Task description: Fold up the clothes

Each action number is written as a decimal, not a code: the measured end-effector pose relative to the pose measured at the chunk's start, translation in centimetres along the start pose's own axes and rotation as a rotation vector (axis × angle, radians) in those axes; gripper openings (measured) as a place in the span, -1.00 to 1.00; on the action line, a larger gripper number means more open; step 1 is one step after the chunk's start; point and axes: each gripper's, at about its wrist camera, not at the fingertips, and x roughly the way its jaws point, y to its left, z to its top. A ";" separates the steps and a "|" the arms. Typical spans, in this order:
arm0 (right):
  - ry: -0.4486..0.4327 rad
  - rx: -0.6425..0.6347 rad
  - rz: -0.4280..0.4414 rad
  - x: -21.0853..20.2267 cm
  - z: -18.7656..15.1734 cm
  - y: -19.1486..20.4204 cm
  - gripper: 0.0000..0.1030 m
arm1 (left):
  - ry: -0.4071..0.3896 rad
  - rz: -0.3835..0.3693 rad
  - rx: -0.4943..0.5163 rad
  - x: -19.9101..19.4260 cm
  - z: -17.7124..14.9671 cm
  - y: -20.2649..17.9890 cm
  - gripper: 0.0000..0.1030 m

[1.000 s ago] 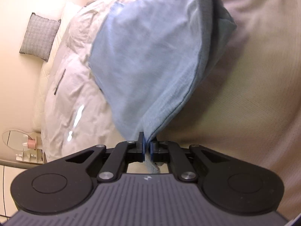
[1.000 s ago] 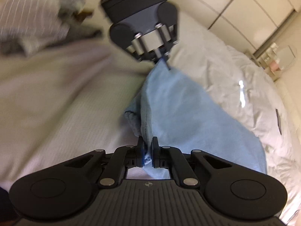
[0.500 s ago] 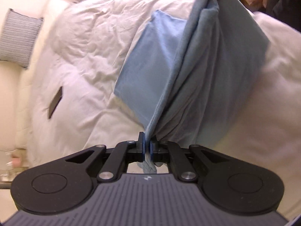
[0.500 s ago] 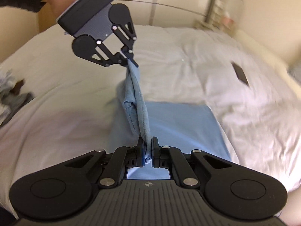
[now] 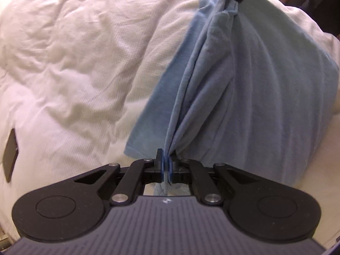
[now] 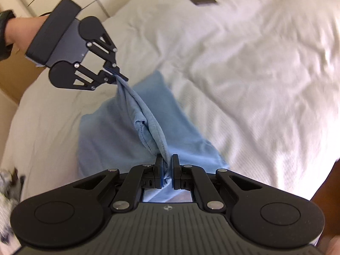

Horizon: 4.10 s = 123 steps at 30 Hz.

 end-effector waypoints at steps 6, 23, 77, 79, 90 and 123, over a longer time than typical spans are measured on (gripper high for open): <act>0.024 0.087 0.005 1.5 -0.5 -2.6 -0.93 | -0.016 -0.049 -0.002 2.0 0.5 1.7 -0.93; 0.020 0.327 0.020 1.0 -1.9 -4.9 -0.48 | -0.206 -0.102 -0.615 0.4 -6.9 5.2 -0.58; 0.012 0.295 -0.033 -0.4 -3.4 -3.4 -0.92 | -0.237 -0.330 -0.213 2.9 -3.6 7.8 -0.54; 0.013 0.297 -0.033 -0.3 -3.4 -3.4 -0.92 | -0.220 -0.332 -0.184 3.2 -3.3 7.8 -0.54; 0.012 0.301 -0.034 -0.3 -3.4 -3.6 -0.92 | -0.155 -0.358 -0.072 4.8 -2.6 6.6 -0.93; -0.037 0.260 -0.163 -1.9 -4.0 -4.0 -0.64 | -0.127 -0.041 -0.403 2.5 -6.1 5.9 -0.66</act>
